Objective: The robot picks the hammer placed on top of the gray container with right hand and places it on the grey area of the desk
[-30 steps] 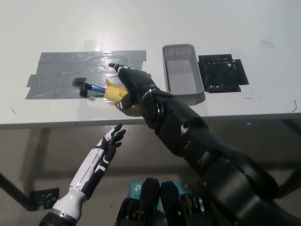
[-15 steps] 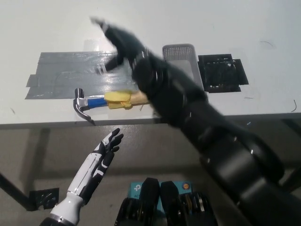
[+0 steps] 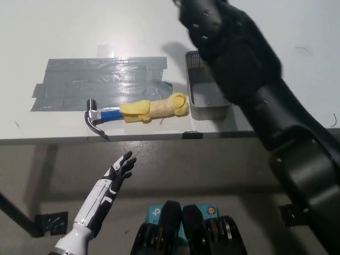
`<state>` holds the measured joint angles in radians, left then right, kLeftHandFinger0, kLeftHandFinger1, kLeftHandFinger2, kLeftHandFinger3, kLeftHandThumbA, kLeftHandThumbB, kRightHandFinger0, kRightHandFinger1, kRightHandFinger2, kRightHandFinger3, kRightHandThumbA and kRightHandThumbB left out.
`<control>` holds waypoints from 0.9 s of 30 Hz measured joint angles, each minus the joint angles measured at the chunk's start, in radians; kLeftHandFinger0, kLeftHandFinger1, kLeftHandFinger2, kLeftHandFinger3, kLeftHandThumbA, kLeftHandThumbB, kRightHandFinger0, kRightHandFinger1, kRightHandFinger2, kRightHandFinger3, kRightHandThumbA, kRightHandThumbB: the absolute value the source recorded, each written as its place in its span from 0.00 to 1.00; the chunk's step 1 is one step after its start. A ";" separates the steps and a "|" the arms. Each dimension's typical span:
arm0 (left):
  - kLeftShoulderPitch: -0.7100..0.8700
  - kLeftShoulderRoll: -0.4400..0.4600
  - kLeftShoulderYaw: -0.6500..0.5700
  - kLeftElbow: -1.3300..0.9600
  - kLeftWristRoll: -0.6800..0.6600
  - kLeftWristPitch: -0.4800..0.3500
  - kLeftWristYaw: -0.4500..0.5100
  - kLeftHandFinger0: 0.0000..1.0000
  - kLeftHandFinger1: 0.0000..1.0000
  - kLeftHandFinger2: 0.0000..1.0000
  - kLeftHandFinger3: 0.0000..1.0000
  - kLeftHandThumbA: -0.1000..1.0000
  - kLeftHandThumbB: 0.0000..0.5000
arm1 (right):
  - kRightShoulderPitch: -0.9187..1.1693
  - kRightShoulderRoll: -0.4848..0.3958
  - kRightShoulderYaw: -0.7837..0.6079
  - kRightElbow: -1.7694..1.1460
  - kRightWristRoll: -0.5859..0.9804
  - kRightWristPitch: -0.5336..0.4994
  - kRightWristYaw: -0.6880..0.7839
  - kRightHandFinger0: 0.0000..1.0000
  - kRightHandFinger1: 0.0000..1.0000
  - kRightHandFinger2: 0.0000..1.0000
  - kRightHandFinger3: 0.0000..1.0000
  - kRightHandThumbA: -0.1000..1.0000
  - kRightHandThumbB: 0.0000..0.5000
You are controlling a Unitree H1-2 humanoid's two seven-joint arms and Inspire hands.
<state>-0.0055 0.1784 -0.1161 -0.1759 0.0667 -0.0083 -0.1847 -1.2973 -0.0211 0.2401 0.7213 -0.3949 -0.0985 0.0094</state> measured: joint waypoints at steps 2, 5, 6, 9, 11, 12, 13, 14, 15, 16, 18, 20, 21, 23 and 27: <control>-0.001 0.000 0.001 0.004 0.000 0.000 0.000 1.00 1.00 1.00 1.00 1.00 0.35 | 0.045 -0.021 -0.005 -0.058 0.004 0.009 0.012 1.00 1.00 1.00 1.00 1.00 0.87; -0.005 0.000 0.004 0.014 0.000 0.001 0.000 1.00 1.00 1.00 1.00 1.00 0.34 | 0.124 -0.067 -0.015 -0.159 0.019 0.030 0.033 1.00 1.00 1.00 1.00 1.00 0.83; -0.007 0.000 0.005 0.017 0.001 0.001 0.000 1.00 1.00 1.00 1.00 1.00 0.33 | 0.152 -0.084 -0.018 -0.196 0.026 0.040 0.040 1.00 1.00 1.00 1.00 1.00 0.80; -0.011 0.000 0.007 0.024 0.001 0.001 0.000 1.00 1.00 1.00 1.00 1.00 0.34 | 0.237 -0.132 -0.031 -0.281 0.041 0.060 0.055 1.00 1.00 1.00 1.00 1.00 0.75; -0.016 0.000 0.008 0.033 0.001 0.001 0.000 1.00 1.00 1.00 1.00 1.00 0.34 | 0.305 -0.166 -0.042 -0.347 0.055 0.078 0.065 1.00 1.00 1.00 1.00 1.00 0.70; -0.018 0.000 0.008 0.036 0.001 0.002 0.000 1.00 1.00 1.00 1.00 1.00 0.32 | 0.337 -0.182 -0.048 -0.371 0.060 0.084 0.068 1.00 1.00 1.00 1.00 1.00 0.67; -0.020 0.000 0.009 0.040 0.001 0.002 0.000 1.00 1.00 1.00 1.00 1.00 0.30 | 0.379 -0.202 -0.054 -0.410 0.066 0.092 0.071 1.00 1.00 1.00 1.00 1.00 0.66; -0.022 0.000 0.010 0.043 0.001 0.002 0.000 1.00 1.00 1.00 1.00 1.00 0.30 | 0.408 -0.215 -0.058 -0.434 0.072 0.097 0.074 1.00 1.00 1.00 1.00 1.00 0.68; -0.024 0.000 0.010 0.045 0.001 0.002 0.000 1.00 1.00 1.00 1.00 1.00 0.30 | 0.442 -0.229 -0.062 -0.461 0.078 0.101 0.075 1.00 1.00 1.00 1.00 1.00 0.70; -0.027 0.000 0.011 0.047 0.001 0.002 0.000 1.00 1.00 1.00 1.00 1.00 0.30 | 0.493 -0.250 -0.068 -0.501 0.085 0.113 0.078 1.00 1.00 1.00 1.00 1.00 0.69; -0.031 0.000 0.012 0.050 0.001 0.002 0.000 1.00 1.00 1.00 1.00 1.00 0.31 | 0.567 -0.279 -0.077 -0.558 0.099 0.126 0.083 1.00 1.00 1.00 1.00 1.00 0.67; -0.037 0.000 0.013 0.052 0.001 0.002 0.000 1.00 1.00 1.00 1.00 1.00 0.31 | 0.634 -0.302 -0.089 -0.611 0.113 0.138 0.087 1.00 1.00 1.00 1.00 1.00 0.75; -0.040 0.000 0.014 0.053 0.001 0.002 0.000 1.00 1.00 1.00 1.00 1.00 0.30 | 0.667 -0.312 -0.096 -0.638 0.120 0.144 0.088 1.00 1.00 1.00 1.00 1.00 0.72; -0.046 0.000 0.016 0.055 0.001 0.003 0.000 1.00 1.00 1.00 1.00 1.00 0.30 | 0.743 -0.330 -0.110 -0.703 0.137 0.158 0.089 1.00 1.00 1.00 1.00 1.00 0.64; -0.053 0.000 0.021 0.058 0.000 0.003 0.000 1.00 1.00 1.00 1.00 1.00 0.26 | 0.864 -0.343 -0.123 -0.825 0.165 0.175 0.090 1.00 1.00 1.00 1.00 1.00 0.59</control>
<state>-0.0583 0.1784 -0.0948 -0.1184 0.0672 -0.0056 -0.1844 -0.4332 -0.3645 0.1175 -0.1040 -0.2300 0.0767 0.0989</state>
